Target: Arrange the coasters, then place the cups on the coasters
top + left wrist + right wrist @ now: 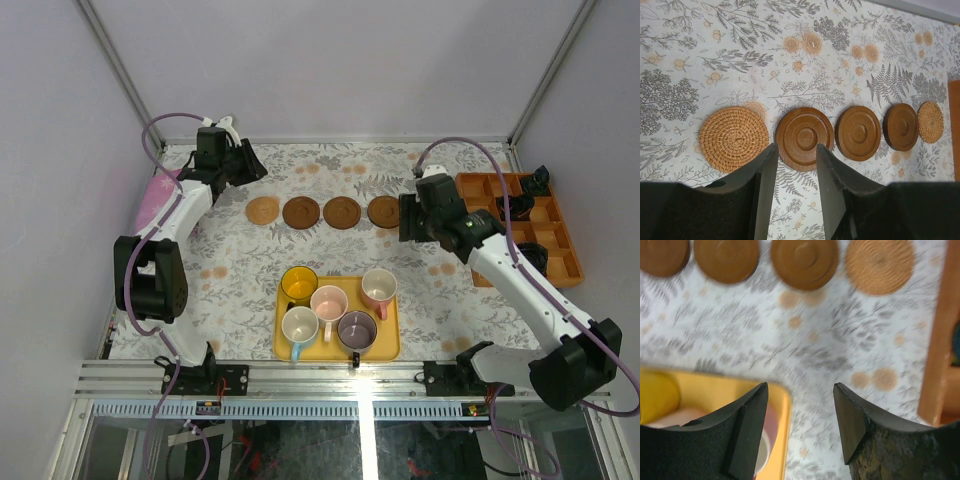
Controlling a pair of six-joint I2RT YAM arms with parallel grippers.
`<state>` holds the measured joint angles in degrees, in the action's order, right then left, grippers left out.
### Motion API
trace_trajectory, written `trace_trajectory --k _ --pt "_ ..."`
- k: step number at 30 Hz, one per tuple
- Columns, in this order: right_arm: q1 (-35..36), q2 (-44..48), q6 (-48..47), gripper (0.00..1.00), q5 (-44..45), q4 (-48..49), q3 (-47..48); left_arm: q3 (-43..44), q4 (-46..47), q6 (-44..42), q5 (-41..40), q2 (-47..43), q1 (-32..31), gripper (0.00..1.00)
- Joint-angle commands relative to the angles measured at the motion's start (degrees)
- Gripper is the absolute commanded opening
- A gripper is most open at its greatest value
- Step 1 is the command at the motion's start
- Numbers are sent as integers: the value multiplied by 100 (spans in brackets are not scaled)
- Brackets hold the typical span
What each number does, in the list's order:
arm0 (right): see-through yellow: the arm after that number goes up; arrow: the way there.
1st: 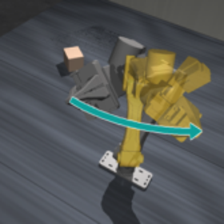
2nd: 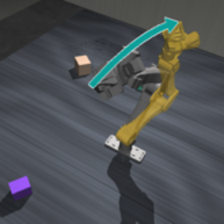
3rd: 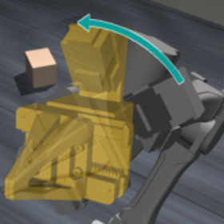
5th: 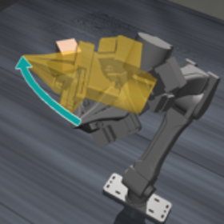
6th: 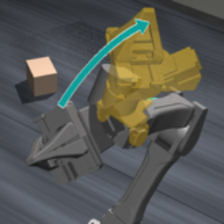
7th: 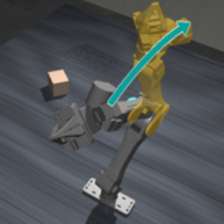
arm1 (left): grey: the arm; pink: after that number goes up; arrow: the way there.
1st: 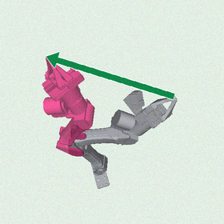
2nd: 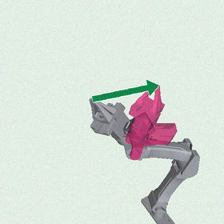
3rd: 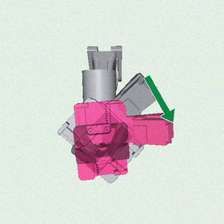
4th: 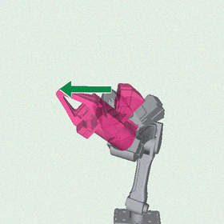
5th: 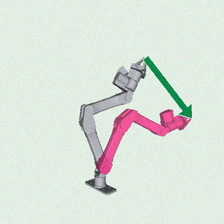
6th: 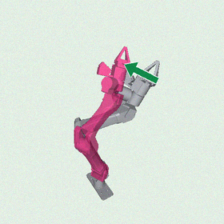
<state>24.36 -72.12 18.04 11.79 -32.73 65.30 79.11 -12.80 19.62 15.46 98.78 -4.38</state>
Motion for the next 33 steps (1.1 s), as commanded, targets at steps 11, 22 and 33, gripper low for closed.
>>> trace_trajectory --k 11,22,33 --pt "1014 1363 1421 67 -1129 -1040 -1213 -35 31 -36 658 38 -21 43" --pt "2403 1331 2158 71 -667 -1005 -1458 -265 -153 -327 228 -229 -319 43" --pt "3013 713 2458 70 -105 -921 -1452 -358 -251 -414 312 -244 -326 44"
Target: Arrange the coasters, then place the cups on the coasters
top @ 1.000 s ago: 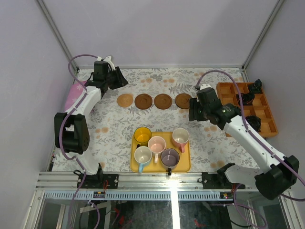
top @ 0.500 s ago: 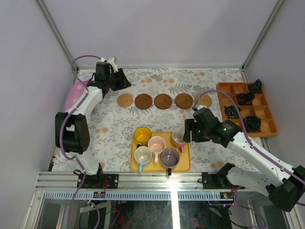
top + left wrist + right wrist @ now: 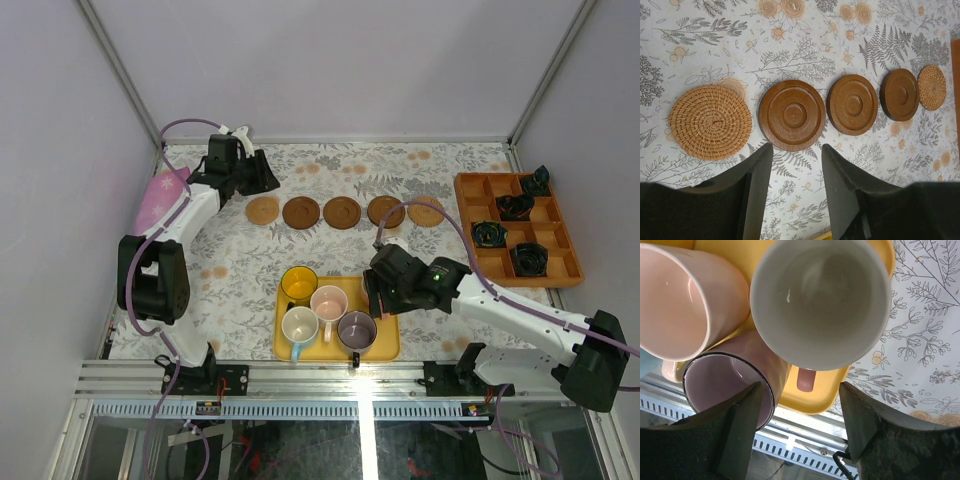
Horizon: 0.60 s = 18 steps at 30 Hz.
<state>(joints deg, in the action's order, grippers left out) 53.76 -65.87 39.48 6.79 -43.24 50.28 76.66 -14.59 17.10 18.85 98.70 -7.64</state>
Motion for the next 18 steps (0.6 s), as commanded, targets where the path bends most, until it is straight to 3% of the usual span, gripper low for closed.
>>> trace_trajectory --k 1,18 --pt "76 105 355 70 441 161 34 -129 -70 -170 -7 -252 1 44" --pt "78 144 827 57 712 358 -509 -279 -36 -182 43 -320 -6 44"
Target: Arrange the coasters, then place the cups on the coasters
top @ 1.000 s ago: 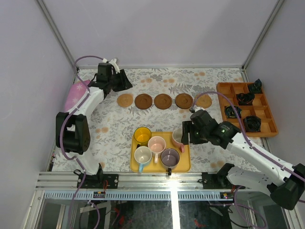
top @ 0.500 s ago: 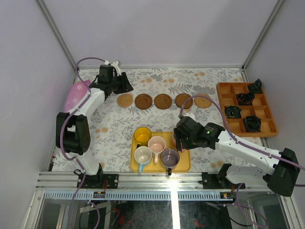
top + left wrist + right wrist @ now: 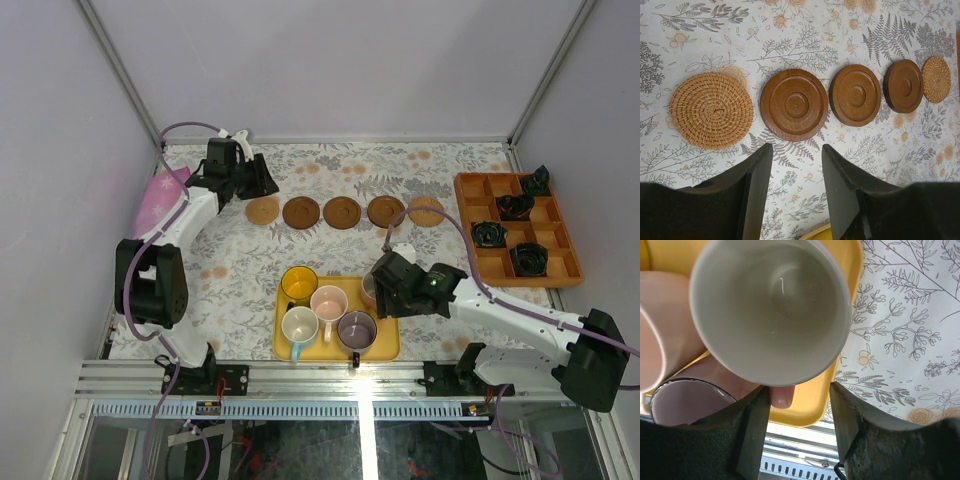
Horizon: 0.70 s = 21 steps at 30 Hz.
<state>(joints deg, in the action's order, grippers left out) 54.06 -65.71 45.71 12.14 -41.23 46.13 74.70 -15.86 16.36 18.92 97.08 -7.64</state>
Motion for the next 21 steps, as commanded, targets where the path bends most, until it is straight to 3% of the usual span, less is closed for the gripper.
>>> trace_trajectory --k 1,14,21 --pt "45 123 205 56 180 190 -122 -90 96 -99 42 -152 -1 44" --pt "45 -287 90 52 150 649 -144 -145 55 -115 11 -173 -3 44" --pt "45 -441 99 41 164 711 -216 -173 52 -94 27 -100 -4 44"
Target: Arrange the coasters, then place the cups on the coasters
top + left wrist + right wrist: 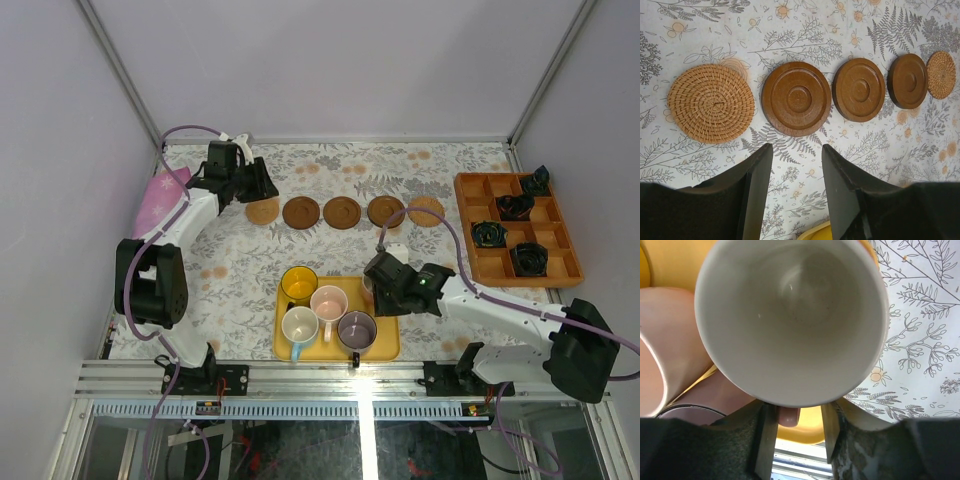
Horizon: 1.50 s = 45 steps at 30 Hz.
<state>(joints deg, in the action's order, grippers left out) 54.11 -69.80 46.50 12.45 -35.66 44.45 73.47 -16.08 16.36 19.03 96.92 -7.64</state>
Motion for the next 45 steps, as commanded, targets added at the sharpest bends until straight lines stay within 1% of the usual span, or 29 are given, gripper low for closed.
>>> trace_trajectory --k 1,3,5,6,7,11,14,21,25,28,32,37,40,45 --pt "41 -40 18 37 135 159 -50 -47 69 -85 28 -58 1 44" --pt "40 -74 18 26 151 149 -36 -51 69 -89 33 -37 -1 44" --pt "43 -122 7 13 171 126 -19 -48 65 -89 38 0 -1 44" --pt "44 -141 0 2 188 100 -2 -40 61 -90 32 12 6 44" --pt "44 -170 -8 0 210 81 13 -38 56 -94 24 21 0 44" --pt "45 -217 -173 0 360 -2 170 -32 54 -111 12 36 -2 44" --pt "48 -194 -333 0 660 -180 425 -21 66 -107 -3 35 1 44" --pt "39 -269 -936 0 1969 -660 1409 21 340 84 -62 70 0 44" --pt "-59 -332 -1149 0 2652 -769 1711 229 402 167 -38 258 0 44" --pt "-590 -262 -1353 0 2604 -561 1748 418 391 192 -33 425 -2 44" --pt "-1522 -195 -1960 0 2492 183 1634 660 400 220 -75 597 0 44" --pt "-2632 -840 -2817 0 2421 701 2087 1019 359 243 -62 855 4 44" --pt "-3276 -1280 -3139 0 2064 1001 2392 1255 278 260 -69 1017 -5 44" --pt "-4024 -1997 -3497 0 1557 1427 2847 1430 363 376 -79 1171 8 44"
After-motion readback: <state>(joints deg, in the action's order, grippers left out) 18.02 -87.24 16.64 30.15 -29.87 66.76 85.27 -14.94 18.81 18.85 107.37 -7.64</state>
